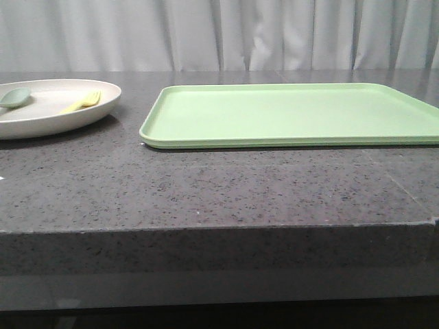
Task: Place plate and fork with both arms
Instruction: 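Open the left gripper and grasp the cream plate's rim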
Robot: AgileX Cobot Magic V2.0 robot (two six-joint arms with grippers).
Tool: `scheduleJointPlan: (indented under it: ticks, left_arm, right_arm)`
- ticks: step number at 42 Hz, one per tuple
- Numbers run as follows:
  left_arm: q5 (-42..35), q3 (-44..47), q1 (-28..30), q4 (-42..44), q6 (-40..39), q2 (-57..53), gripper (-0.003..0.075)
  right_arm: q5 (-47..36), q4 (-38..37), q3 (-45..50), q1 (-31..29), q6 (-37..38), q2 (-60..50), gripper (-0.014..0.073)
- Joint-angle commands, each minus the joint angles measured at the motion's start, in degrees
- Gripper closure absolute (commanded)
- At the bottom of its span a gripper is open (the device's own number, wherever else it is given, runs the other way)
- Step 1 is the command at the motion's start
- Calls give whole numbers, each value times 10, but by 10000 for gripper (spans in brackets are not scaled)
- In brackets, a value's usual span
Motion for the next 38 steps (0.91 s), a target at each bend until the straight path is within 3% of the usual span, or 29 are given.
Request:
scheduleJointPlan:
  ticks: [1, 14, 29, 38]
  left_arm:
    - [11, -49, 1, -20, 3, 4, 205]
    - [38, -132, -14, -26, 3, 77, 337]
    - [39, -145, -29, -25, 3, 96, 374]
    - [39, -145, -37, -25, 3, 96, 589]
  right_arm:
    - [-39, -1, -18, -3, -2, -3, 44]
    - [-39, -1, -18, -3, -2, -3, 44]
    - [-39, -1, -18, -3, -2, -3, 44]
    - [-39, -1, -18, -3, -2, -3, 44]
